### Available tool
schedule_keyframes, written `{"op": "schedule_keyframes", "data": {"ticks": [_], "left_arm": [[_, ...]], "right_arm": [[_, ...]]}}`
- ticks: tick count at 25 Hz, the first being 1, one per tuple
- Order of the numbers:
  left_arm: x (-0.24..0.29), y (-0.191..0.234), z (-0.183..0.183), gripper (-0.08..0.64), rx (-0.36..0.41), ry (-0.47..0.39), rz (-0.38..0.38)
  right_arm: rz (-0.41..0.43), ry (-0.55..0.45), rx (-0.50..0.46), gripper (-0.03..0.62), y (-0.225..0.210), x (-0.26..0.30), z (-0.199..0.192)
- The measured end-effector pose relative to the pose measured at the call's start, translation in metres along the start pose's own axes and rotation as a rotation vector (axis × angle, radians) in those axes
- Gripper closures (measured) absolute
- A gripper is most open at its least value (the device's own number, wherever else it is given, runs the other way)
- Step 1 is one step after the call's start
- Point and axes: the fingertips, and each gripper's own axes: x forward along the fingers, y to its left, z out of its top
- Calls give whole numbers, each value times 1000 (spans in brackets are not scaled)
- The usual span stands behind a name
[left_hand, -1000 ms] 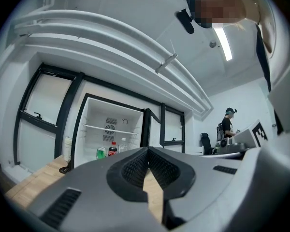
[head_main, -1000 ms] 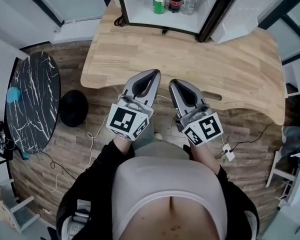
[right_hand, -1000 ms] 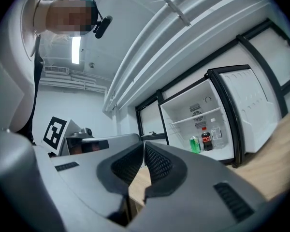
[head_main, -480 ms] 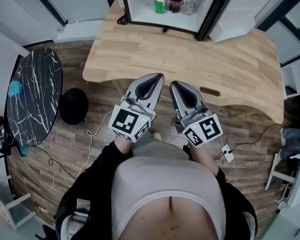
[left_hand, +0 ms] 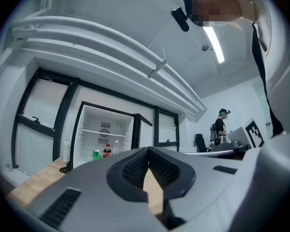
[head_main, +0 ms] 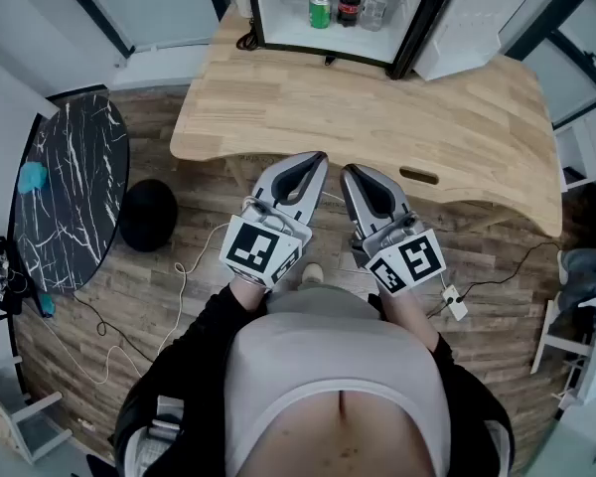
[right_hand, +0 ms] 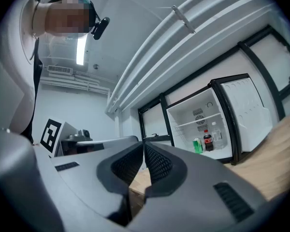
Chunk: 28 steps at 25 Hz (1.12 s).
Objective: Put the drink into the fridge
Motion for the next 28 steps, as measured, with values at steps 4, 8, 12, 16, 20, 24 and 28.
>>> {"op": "schedule_keyframes", "data": {"ticks": [4, 8, 12, 16, 20, 24, 28], "left_arm": [[-24, -4, 0, 554, -9, 10, -3], [-57, -6, 4, 554, -7, 15, -5], [-91, -11, 6, 554, -10, 25, -3], [-124, -21, 10, 554, -7, 20, -17], [-155, -38, 12, 554, -4, 16, -36], [-184, -53, 10, 554, -9, 21, -48], [-207, -65, 8, 554, -19, 29, -55]], "right_arm": [[-6, -7, 2, 560, 24, -6, 1], [-8, -4, 11, 560, 58, -12, -3], [-8, -5, 18, 560, 92, -20, -6], [-12, -6, 14, 560, 127, -32, -9], [-22, -10, 11, 560, 159, -51, -12], [-39, -14, 13, 560, 187, -70, -15], [-63, -15, 10, 560, 204, -87, -17]]}}
